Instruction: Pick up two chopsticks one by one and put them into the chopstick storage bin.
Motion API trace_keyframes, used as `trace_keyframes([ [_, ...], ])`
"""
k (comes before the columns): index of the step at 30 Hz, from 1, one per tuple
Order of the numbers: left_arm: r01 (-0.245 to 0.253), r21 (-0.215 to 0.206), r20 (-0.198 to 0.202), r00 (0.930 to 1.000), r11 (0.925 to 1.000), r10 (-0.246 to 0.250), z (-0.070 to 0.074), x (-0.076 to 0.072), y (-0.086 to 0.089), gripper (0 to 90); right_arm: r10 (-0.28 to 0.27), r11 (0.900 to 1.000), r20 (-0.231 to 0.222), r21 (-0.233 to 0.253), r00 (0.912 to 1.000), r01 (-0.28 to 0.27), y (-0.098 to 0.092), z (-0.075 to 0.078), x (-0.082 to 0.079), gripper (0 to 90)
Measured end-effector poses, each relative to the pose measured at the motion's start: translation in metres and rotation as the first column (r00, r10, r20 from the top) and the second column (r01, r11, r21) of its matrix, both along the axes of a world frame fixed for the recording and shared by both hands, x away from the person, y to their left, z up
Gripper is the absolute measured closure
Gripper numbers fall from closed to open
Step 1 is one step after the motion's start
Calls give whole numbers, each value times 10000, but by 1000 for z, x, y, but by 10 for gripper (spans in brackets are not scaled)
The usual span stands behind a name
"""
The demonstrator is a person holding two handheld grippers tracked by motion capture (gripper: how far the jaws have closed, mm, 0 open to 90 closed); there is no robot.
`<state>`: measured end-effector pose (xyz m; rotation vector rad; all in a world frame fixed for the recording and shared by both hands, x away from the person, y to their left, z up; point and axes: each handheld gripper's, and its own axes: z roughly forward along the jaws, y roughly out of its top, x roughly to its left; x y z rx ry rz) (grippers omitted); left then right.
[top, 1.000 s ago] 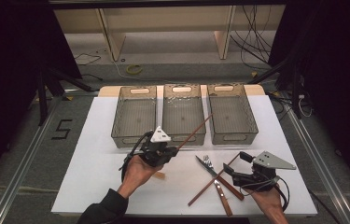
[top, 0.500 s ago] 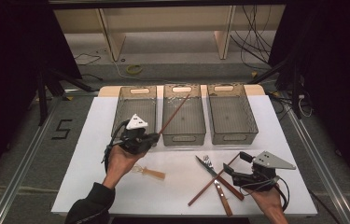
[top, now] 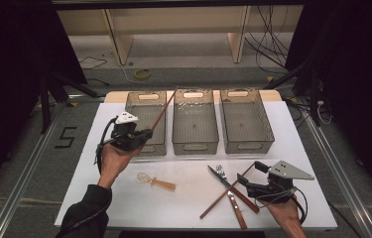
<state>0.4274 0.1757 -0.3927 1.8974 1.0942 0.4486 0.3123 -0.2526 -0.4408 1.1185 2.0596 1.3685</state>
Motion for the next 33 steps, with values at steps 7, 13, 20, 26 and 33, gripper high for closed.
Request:
trace_keyframes([
  [7,-600,-32,-45,9982,9982,600,0,16,15,837,2,10000,-2,1,10000,-2,0,0,0,227],
  [13,-977,-43,-148,9951,9952,976,0,29,25,837,11,10000,-27,-32,10000,-11,0,-1,1,227],
  [20,-1282,33,-275,9914,9917,1282,-5,40,33,836,6,10000,-38,-12,10000,-6,0,-1,1,227],
  [26,-1511,102,-483,9873,9885,1515,-12,49,38,837,24,10000,-54,-26,10000,-24,0,-1,1,227],
  [33,-1725,169,-643,9828,9849,1732,-21,57,43,836,37,10000,-73,-22,10000,-37,0,-1,1,227],
])
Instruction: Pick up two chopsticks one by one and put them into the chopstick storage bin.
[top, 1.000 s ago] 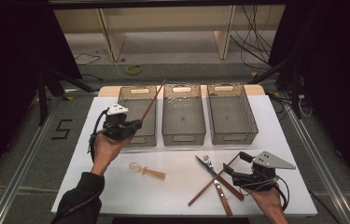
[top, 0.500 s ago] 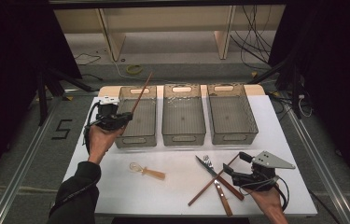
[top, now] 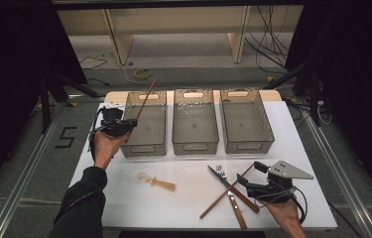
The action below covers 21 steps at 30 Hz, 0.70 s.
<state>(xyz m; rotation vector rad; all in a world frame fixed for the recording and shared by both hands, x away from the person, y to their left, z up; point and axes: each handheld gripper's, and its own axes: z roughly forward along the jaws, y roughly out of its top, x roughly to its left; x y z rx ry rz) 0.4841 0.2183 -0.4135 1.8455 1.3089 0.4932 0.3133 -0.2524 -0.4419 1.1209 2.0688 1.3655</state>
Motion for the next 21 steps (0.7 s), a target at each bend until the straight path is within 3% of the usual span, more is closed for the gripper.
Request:
trace_keyframes([
  [16,-401,292,-802,9959,9988,424,-19,12,2,829,19,10000,-31,44,10000,-19,0,0,0,229],
  [18,-400,267,-881,9952,9988,423,-19,12,2,802,21,10000,-27,47,10000,-20,0,0,0,228],
  [19,-387,181,-1050,9936,9991,404,-19,13,2,733,16,10000,-23,47,10000,-16,0,0,0,229],
  [20,-405,133,-1112,9929,9991,417,-18,13,2,733,16,10000,-23,47,10000,-16,0,0,0,229],
  [21,-392,116,-1085,9933,9992,402,-17,13,2,676,18,10000,-22,53,10000,-18,0,0,0,229],
])
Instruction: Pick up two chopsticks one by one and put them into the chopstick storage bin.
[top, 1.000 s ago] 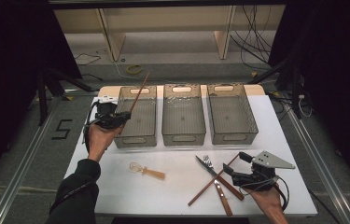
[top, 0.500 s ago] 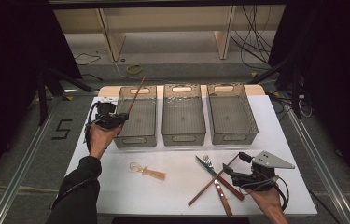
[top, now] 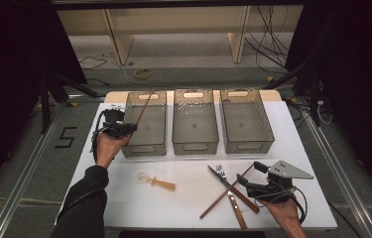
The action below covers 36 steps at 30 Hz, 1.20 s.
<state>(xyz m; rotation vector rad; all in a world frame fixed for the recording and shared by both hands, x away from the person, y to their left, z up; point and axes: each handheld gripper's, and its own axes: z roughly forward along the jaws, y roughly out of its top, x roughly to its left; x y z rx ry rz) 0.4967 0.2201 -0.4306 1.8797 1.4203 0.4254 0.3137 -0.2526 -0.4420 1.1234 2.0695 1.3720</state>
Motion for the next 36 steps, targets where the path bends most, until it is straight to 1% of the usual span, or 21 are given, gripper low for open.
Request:
trace_keyframes([
  [2,124,-135,-35,9999,9998,-124,2,-2,0,628,7,10000,20,-5,10000,-7,0,0,0,229],
  [3,150,-229,-59,9999,9996,-151,4,-3,0,559,-3,10000,23,2,10000,3,0,0,0,229],
  [4,158,-321,32,9999,9994,-157,6,-5,-1,559,-3,10000,23,2,10000,3,0,0,0,229],
  [5,191,-421,101,9998,9989,-187,8,-7,-2,513,-2,10000,17,5,10000,2,0,0,0,229],
  [6,275,-468,123,9996,9985,-269,9,-9,-3,513,-2,10000,17,5,10000,2,0,0,0,229],
  [7,323,-530,150,9994,9981,-316,11,-11,-4,471,-2,10000,19,0,10000,2,0,0,0,228],
  [8,372,-582,177,9992,9976,-362,12,-13,-5,449,-3,10000,21,-2,10000,3,0,0,0,228],
  [10,546,-746,275,9982,9957,-527,14,-19,-8,441,-4,10000,30,-5,10000,4,0,0,0,228],
  [13,768,-1032,390,9966,9917,-731,17,-29,-12,392,-25,10000,17,14,10000,24,0,1,-1,228],
  [16,1109,-1097,622,9926,9878,-1045,18,-40,-18,356,-24,10000,13,14,10000,24,-1,1,-1,228],
  [18,1275,-1315,753,9901,9831,-1184,19,-48,-21,330,-32,10000,13,9,10000,32,0,1,-1,228],
  [19,1407,-1343,711,9887,9809,-1321,19,-50,-24,323,-26,10000,14,10,10000,26,0,1,-1,228],
  [20,1505,-1271,680,9874,9804,-1428,20,-51,-26,312,-17,10000,11,21,10000,17,0,1,-1,228],
  [22,1683,-1314,814,9840,9769,-1586,19,-55,-29,302,-19,10000,30,5,10000,19,0,1,-1,228],
  [24,1847,-1326,703,9818,9738,-1766,18,-58,-33,289,-1,10000,45,29,10000,1,0,1,-1,228],
  [27,2021,-1262,756,9781,9712,-1938,20,-63,-41,275,-7,10000,51,40,10000,7,0,2,-1,228],
  [28,2101,-1221,797,9763,9700,-2014,21,-65,-45,268,-2,10000,71,35,10000,2,0,2,-1,228],
  [31,2459,-1080,773,9681,9633,-2384,21,-72,-58,250,-13,10000,67,16,10000,13,0,2,-1,228],
  [34,2733,-959,733,9609,9572,-2670,19,-77,-70,242,-9,10000,88,15,10000,9,0,2,-2,228],
  [35,2868,-956,668,9573,9532,-2813,18,-79,-74,242,-4,10000,77,17,10000,3,0,2,-2,228],
  [36,2890,-1013,625,9568,9520,-2838,16,-80,-77,241,-14,10000,69,43,10000,14,0,2,-2,228],
])
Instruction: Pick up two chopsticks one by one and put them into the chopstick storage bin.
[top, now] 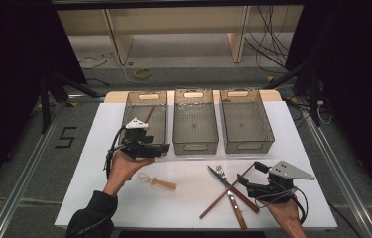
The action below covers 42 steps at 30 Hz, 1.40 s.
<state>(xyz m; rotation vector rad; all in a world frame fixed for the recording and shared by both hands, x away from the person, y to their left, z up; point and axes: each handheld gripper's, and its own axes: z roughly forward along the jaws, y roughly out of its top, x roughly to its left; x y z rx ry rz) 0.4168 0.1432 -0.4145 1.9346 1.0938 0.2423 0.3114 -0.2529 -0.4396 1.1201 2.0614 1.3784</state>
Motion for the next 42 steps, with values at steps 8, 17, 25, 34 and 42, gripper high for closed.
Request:
trace_keyframes([
  [8,509,-22,-177,9985,9987,-510,-6,-11,-19,237,28,10000,-10,-48,10000,-28,0,0,0,227],
  [17,1322,294,-363,9907,9908,-1311,-12,-27,-49,236,-65,9999,-73,-98,10000,64,-1,0,1,226],
  [25,1990,728,-513,9793,9773,-1956,-20,-40,-76,240,-96,9999,-78,-104,9999,95,-2,0,1,226],
  [34,2687,1203,-813,9621,9557,-2603,-33,-52,-100,242,-121,9998,-105,-126,9999,120,-2,0,2,226],
  [42,3132,1453,-1027,9482,9385,-3005,-41,-61,-117,249,-138,9998,-148,-122,9998,136,-2,-1,2,226],
])
